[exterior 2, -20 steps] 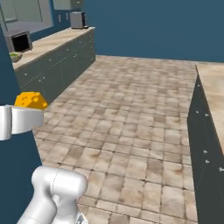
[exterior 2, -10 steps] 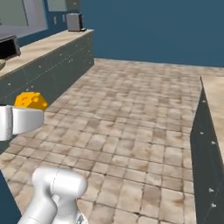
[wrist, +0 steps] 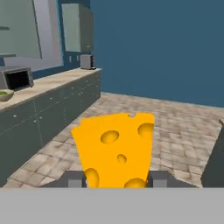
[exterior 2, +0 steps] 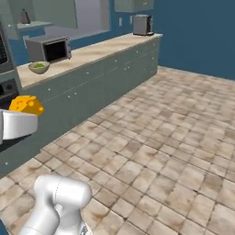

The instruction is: Pick the cheese from the fridge and the cheese grater from the cabinet and place them next to the salad bowl.

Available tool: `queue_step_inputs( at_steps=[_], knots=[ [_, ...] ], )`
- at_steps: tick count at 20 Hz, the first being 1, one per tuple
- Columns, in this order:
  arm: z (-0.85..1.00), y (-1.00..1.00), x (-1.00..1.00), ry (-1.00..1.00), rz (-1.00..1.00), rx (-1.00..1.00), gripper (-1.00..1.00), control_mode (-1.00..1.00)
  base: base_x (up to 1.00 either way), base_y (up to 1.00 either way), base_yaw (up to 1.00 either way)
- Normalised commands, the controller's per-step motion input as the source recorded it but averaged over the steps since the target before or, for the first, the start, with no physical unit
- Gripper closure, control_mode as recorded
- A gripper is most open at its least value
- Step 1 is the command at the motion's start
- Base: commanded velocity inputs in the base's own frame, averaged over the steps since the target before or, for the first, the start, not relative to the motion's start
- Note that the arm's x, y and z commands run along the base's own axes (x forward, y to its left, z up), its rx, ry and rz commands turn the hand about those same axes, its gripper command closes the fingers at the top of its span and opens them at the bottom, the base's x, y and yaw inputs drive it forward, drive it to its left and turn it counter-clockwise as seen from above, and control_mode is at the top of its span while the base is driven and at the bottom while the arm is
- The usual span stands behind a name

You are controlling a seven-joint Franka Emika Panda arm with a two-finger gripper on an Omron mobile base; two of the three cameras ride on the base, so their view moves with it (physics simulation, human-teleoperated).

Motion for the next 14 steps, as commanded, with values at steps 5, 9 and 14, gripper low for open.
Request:
queue_step_inputs(
  at_steps=[5, 9, 14],
  knots=[
    [0.00, 0.00, 0.00, 0.00, 0.00, 0.00, 1.00, 1.00, 0.15, -0.89, 0.54],
    [0.00, 0.00, 0.00, 0.00, 0.00, 0.00, 1.00, 1.00, 0.56, -0.78, 0.54],
    [0.00, 0.00, 0.00, 0.00, 0.00, 0.00, 1.00, 1.00, 1.00, -0.16, 0.27]
  ],
)
